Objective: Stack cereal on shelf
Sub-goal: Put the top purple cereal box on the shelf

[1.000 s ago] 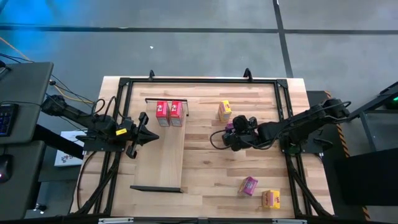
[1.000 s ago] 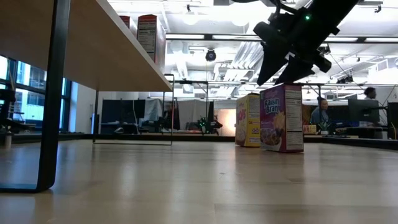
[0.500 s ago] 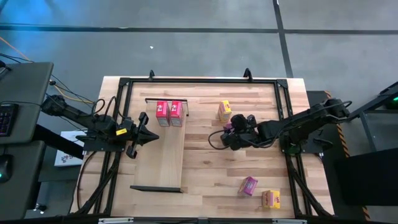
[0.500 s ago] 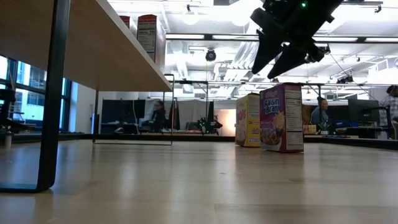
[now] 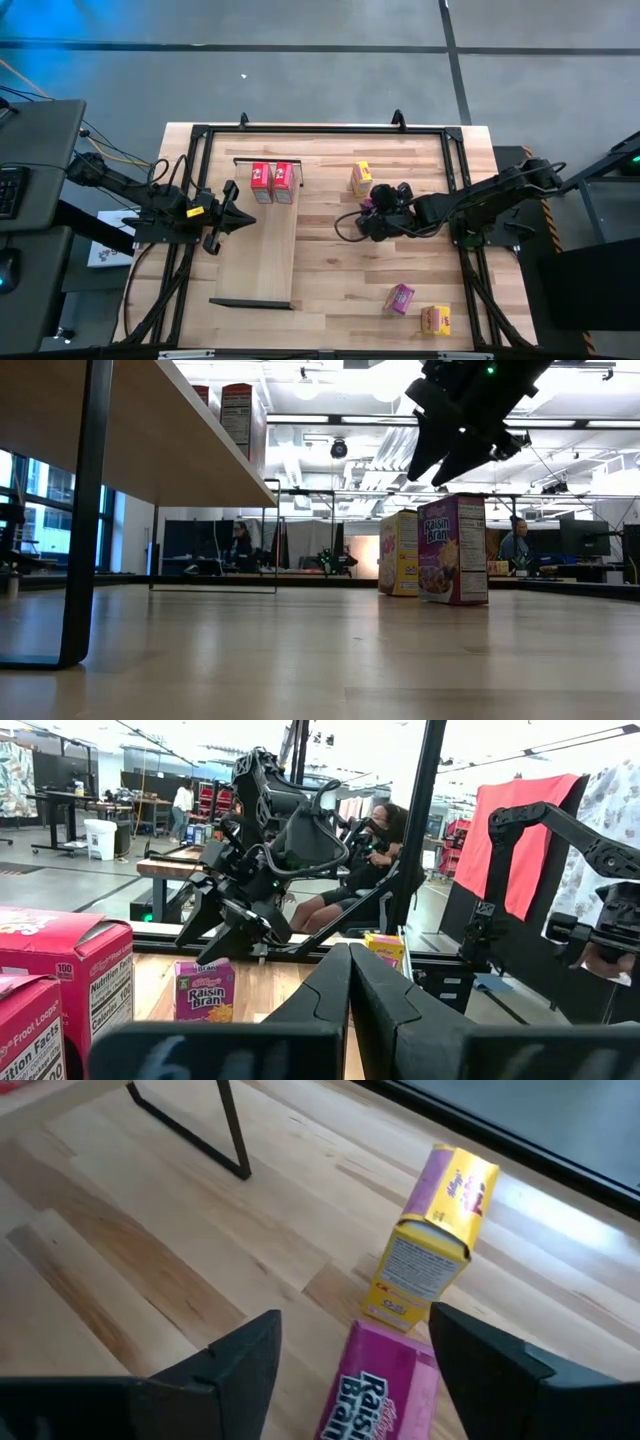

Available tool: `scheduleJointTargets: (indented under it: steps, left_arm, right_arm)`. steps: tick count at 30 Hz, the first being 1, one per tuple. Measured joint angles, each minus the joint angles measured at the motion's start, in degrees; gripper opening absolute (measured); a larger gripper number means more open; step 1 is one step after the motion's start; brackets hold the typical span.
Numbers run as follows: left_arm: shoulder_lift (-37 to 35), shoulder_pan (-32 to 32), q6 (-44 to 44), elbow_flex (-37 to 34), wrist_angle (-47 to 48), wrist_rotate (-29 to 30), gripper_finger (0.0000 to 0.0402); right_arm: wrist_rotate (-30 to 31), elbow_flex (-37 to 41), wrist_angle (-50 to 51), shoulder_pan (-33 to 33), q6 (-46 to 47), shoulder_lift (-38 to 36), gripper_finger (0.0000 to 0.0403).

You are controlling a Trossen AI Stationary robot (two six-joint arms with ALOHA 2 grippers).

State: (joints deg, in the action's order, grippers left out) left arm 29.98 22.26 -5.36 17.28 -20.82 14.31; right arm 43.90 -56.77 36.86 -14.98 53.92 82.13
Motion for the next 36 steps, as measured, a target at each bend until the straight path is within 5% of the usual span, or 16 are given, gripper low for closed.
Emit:
scheduleJointTargets:
  steps: [9, 36]
  left_arm:
    - [0.0, 0.0, 0.0, 0.0, 0.0, 0.0, 0.0000]
    - [0.0, 0.0, 0.0, 0.0, 0.2, 0.0, 0.0000]
  right_arm:
    - [1.4, 0.0, 1.3, 0.0, 5.1, 0.0, 0.0322]
    - [-2.2, 2.3, 1.4, 0.0, 15.3, 8.7, 0.0320]
